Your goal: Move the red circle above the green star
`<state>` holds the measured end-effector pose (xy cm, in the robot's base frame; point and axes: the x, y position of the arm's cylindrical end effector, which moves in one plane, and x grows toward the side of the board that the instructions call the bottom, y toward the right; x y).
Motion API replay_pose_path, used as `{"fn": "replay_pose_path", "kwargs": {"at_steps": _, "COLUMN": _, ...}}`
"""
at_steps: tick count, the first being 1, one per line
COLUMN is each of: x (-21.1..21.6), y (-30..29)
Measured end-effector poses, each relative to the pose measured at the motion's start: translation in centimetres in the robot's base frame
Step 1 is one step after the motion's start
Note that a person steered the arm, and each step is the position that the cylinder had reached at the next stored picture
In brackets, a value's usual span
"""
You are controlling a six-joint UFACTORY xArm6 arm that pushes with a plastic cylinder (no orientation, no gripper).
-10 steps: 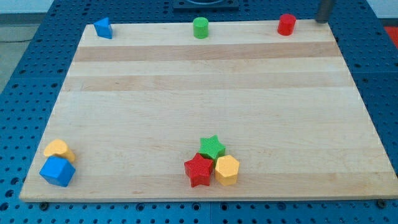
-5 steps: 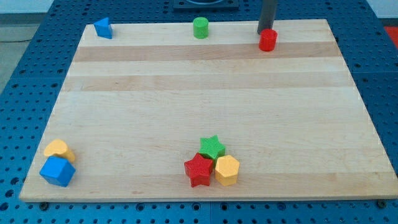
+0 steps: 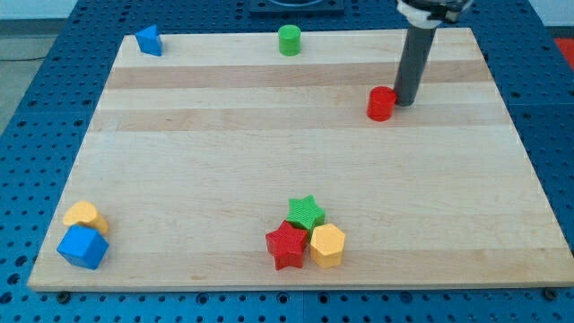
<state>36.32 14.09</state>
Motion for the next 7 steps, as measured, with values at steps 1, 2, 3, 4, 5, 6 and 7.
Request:
{"fn": "replay_pose_path", "kwargs": {"at_steps": 1, "x": 0.3, "y": -3.1}}
{"fn": "replay_pose_path", "kwargs": {"at_steps": 2, "x": 1.0, "y": -7.0}}
{"fn": "replay_pose_path", "kwargs": {"at_steps": 3, "x": 1.0, "y": -11.1}}
{"fn": "replay_pose_path", "kwargs": {"at_steps": 4, "x": 1.3, "y": -14.3}}
{"fn": "replay_pose_path", "kwargs": {"at_steps": 5, "x": 4.0, "y": -17.2}}
{"fn": "replay_pose_path", "kwargs": {"at_steps": 6, "x": 6.4, "y": -19.4}}
{"fn": "replay_pose_path", "kwargs": {"at_steps": 7, "x": 8.9, "y": -19.9}}
